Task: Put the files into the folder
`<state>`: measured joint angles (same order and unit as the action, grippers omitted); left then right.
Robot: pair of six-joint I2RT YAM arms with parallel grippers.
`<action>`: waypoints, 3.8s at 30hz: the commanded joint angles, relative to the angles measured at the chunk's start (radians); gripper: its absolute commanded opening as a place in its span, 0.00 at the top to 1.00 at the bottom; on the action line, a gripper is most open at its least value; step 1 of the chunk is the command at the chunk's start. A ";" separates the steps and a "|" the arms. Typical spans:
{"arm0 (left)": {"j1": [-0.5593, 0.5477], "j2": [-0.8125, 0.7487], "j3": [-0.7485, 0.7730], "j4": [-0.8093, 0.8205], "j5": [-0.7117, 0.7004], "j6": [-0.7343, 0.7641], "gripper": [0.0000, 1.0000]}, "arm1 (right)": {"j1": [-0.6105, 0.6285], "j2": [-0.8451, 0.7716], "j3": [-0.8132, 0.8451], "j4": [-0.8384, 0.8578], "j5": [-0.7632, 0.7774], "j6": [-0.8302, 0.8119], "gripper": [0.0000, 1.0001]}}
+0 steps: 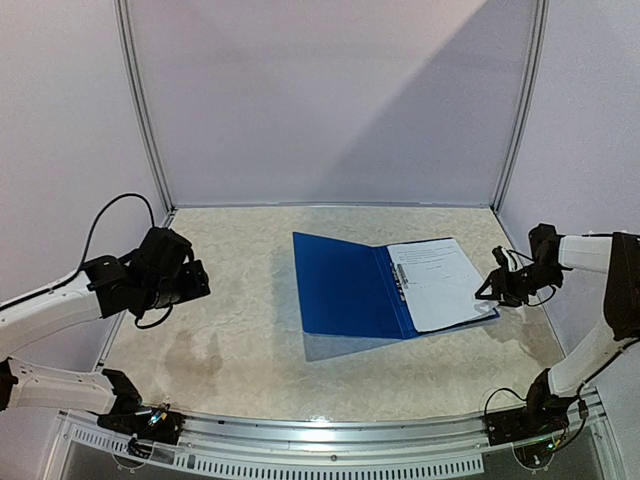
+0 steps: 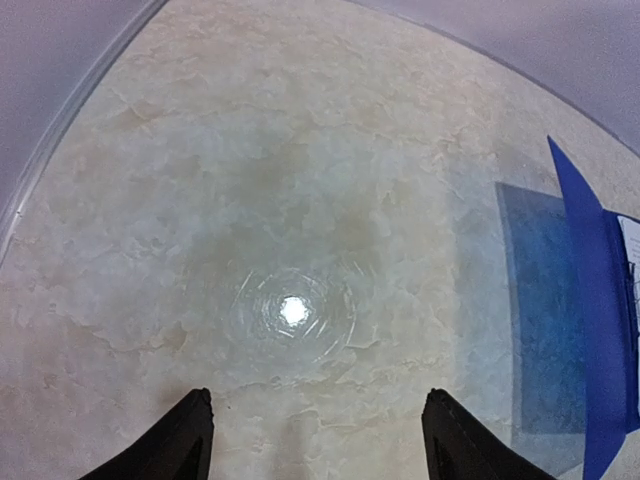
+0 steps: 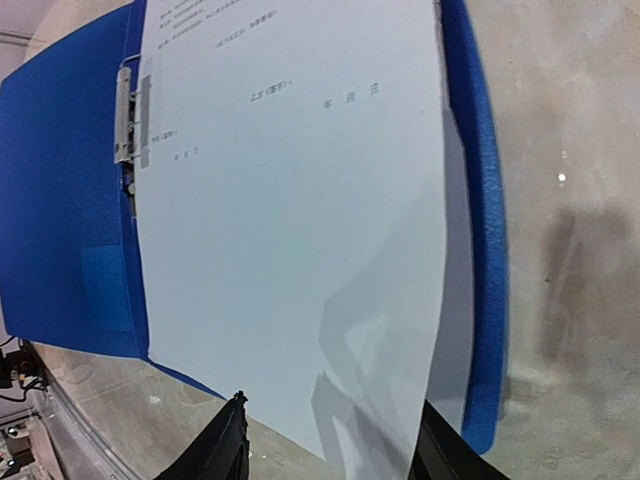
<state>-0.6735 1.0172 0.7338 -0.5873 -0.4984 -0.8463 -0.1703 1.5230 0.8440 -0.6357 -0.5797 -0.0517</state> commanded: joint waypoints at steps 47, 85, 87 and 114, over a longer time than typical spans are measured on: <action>-0.155 0.724 0.208 0.704 0.770 -0.179 0.75 | -0.010 0.083 0.016 0.192 0.072 -0.029 0.45; -0.149 0.151 -0.113 0.149 0.582 -0.058 1.00 | 0.416 -0.011 -0.025 0.190 -0.134 -0.182 0.54; -0.147 0.142 -0.114 0.143 0.581 -0.058 1.00 | 0.442 0.008 -0.015 0.189 -0.129 -0.174 0.56; -0.115 0.211 0.033 0.046 0.540 0.032 1.00 | 0.505 0.301 0.104 0.180 -0.043 -0.192 0.75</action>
<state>-0.8005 1.2182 0.7246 -0.5034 0.0517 -0.8295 0.3290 1.7916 0.9543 -0.4549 -0.6632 -0.2485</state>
